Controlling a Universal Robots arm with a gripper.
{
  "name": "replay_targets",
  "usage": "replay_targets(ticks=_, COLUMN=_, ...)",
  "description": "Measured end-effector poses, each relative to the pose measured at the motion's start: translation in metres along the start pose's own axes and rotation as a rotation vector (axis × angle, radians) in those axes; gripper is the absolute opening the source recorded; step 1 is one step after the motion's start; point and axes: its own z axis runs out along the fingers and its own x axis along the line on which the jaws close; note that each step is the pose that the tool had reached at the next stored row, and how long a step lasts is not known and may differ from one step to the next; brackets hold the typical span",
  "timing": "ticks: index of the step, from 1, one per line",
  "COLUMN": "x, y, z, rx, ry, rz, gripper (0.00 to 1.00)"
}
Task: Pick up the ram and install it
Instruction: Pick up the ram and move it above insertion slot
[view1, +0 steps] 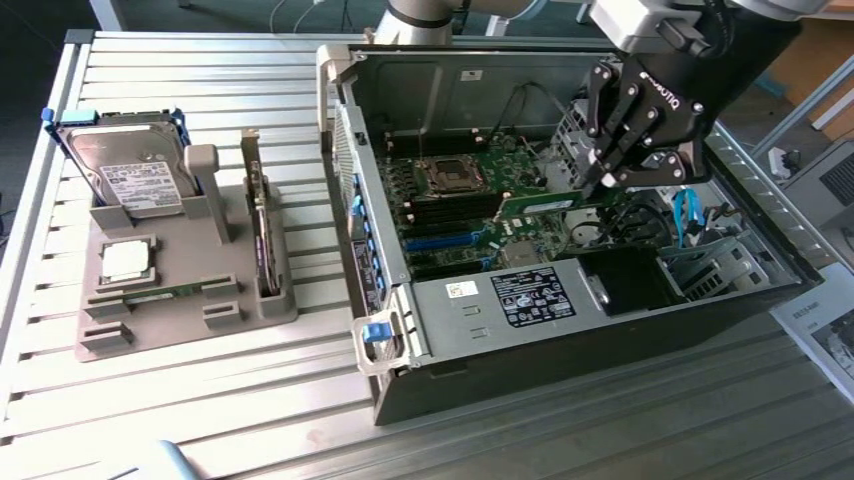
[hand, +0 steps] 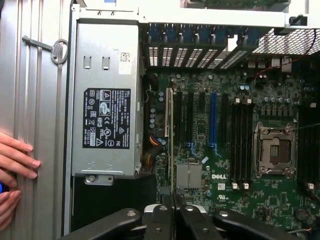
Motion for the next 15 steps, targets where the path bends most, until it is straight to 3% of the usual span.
replay_targets(ticks=6, x=-0.0001, y=0.0027, z=0.0002, rx=0.0389, ry=0.0011, rz=-0.001, gripper=0.12)
replay_targets(ticks=9, x=-0.0001, y=0.0035, z=0.0003, rx=0.0536, ry=0.0014, rz=-0.001, gripper=0.12)
replay_targets(ticks=15, x=-0.0001, y=0.0035, z=0.0002, rx=0.0540, ry=0.0013, rz=0.008, gripper=0.12)
